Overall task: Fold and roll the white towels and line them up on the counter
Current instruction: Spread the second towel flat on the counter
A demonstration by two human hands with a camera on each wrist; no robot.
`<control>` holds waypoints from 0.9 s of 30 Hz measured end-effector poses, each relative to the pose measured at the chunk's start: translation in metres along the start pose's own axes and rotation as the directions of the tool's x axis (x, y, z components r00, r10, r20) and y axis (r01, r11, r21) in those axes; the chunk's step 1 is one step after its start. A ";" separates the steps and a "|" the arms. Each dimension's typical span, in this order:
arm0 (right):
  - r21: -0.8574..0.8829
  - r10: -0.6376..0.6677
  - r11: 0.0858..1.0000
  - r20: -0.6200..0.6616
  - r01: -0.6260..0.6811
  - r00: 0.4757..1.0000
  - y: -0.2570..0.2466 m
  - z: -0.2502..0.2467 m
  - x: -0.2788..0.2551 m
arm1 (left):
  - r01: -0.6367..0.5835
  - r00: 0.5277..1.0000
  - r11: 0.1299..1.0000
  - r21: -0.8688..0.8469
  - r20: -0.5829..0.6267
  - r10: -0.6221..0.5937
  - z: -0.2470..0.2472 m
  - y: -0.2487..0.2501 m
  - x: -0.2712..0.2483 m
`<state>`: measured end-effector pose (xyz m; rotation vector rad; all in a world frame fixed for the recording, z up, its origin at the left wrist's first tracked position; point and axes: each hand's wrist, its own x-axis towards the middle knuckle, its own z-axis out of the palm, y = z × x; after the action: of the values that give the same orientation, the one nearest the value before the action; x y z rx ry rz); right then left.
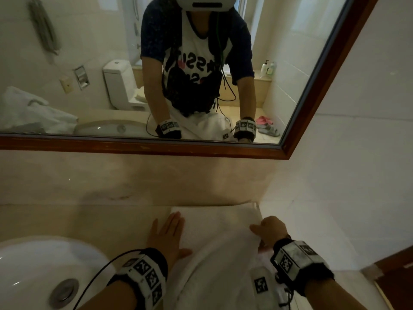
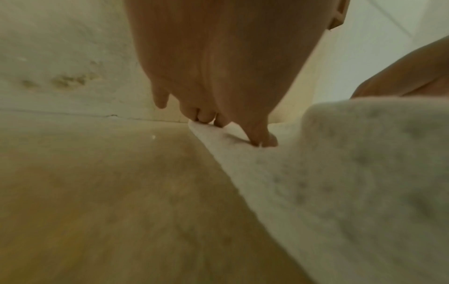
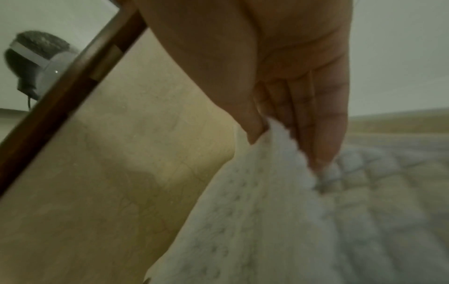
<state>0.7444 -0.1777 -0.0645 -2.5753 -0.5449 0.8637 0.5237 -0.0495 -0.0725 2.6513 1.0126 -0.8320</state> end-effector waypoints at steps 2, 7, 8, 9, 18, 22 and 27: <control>0.096 0.000 0.995 0.095 -0.010 0.995 0.010 0.000 -0.004 | 0.048 0.999 0.998 -0.038 -0.002 -0.048 0.005 0.000 -0.006; 0.044 -0.020 0.999 0.171 0.013 0.985 0.007 0.005 -0.010 | 0.137 0.991 0.989 -0.048 0.004 -0.137 0.011 -0.003 -0.013; -0.026 -0.024 0.999 0.098 0.027 0.995 0.004 0.006 -0.006 | 0.153 0.988 0.987 -0.040 0.003 -0.153 0.011 -0.005 -0.013; -0.078 -0.025 0.997 0.015 0.026 1.000 0.000 0.006 -0.005 | 0.173 0.985 0.984 -0.040 0.004 -0.173 0.011 -0.007 -0.012; 0.072 0.015 0.997 -0.010 -0.015 1.000 0.011 0.014 -0.041 | 0.259 0.962 0.957 -0.130 -0.051 -0.267 0.025 -0.007 -0.037; 0.273 0.075 0.947 0.325 -0.170 0.943 0.016 0.017 -0.086 | 0.125 0.987 0.981 -0.152 -0.079 -0.138 0.024 0.002 -0.058; 0.129 -0.009 0.991 0.327 -0.036 0.945 0.020 0.039 -0.121 | -0.032 0.999 0.994 -0.109 -0.024 0.030 0.037 0.018 -0.067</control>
<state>0.6350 -0.2429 -0.0438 -2.3296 -0.5398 1.2994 0.4785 -0.1133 -0.0659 2.5829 0.9898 -0.7210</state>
